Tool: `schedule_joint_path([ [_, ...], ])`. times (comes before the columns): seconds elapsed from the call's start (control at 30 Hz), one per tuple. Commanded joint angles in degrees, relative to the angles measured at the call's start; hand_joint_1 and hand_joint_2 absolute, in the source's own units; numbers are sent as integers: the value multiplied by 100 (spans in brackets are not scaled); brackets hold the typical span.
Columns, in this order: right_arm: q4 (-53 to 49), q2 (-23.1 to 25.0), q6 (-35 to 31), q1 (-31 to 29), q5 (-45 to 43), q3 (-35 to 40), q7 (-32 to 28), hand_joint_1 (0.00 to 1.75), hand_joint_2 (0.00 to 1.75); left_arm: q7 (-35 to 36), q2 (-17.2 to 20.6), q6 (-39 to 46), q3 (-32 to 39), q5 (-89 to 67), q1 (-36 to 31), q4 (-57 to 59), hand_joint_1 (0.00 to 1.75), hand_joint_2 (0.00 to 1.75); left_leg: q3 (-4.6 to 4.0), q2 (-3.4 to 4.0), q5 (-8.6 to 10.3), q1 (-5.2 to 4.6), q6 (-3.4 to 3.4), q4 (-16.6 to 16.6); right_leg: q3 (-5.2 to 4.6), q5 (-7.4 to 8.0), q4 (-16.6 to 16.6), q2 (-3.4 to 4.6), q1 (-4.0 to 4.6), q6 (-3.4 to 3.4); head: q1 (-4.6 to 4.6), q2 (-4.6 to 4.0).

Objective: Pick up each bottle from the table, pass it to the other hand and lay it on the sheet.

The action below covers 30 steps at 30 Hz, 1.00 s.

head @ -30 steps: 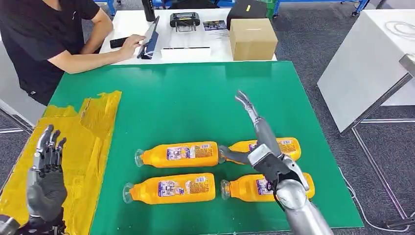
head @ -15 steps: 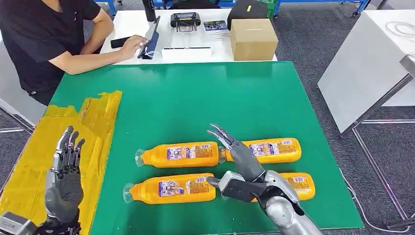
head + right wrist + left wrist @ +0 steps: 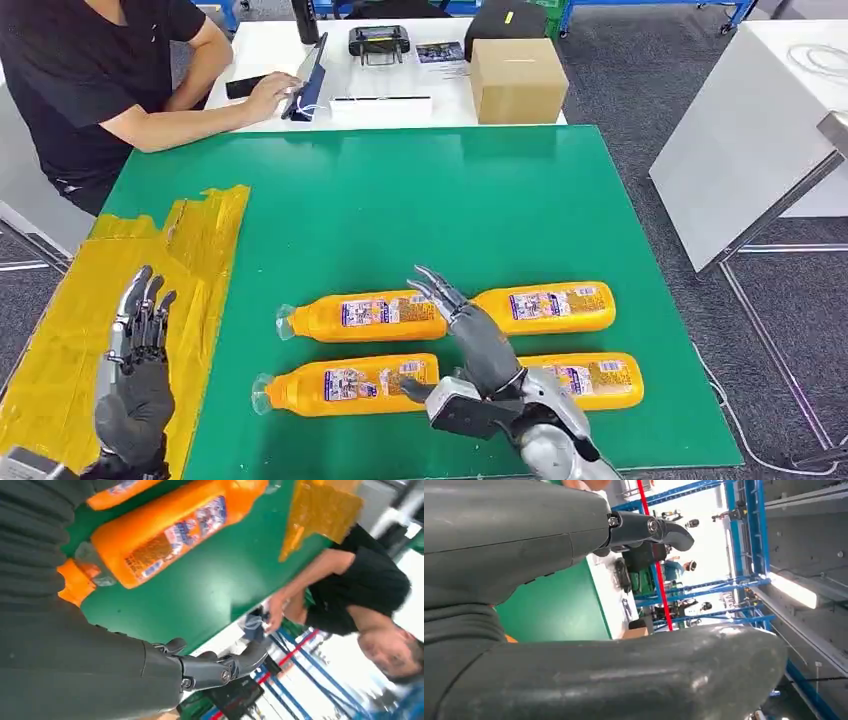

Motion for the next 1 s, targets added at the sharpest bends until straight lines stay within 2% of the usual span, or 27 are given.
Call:
schedule_joint_path([
  [0.03,-146,235,-48,90,-80,-252,-118,0,0,-79,-149,-141,302,-59,29,233,0,0,12,2,-4,0,-2,-4,11,-3,-5,4,0,-3,0,0],
  [0.17,-83,95,53,37,-158,-333,-181,0,0,60,-219,-63,150,-184,-251,432,0,0,12,-4,0,4,-2,-5,14,1,-9,-2,5,-6,0,0],
  [0.23,18,201,139,-93,-163,-297,-171,0,0,61,-68,-10,88,-184,-321,489,0,0,11,-13,3,4,-1,-6,15,1,-11,-11,4,-4,0,0],
  [0.6,25,167,156,-152,-155,-221,-166,0,0,82,-51,81,-26,-220,-336,494,0,0,14,0,0,-1,0,-5,12,0,-5,1,-2,-3,0,0],
  [0.63,57,154,182,-187,-136,-188,-149,0,175,88,-43,99,-31,-219,-330,489,0,0,18,1,-1,4,-1,-6,17,1,-9,4,4,-5,0,0],
  [1.0,373,-23,386,-441,-85,32,26,0,175,124,-14,133,-92,-171,-388,567,0,0,19,2,1,4,-1,-8,19,4,-13,4,4,-5,0,0],
])
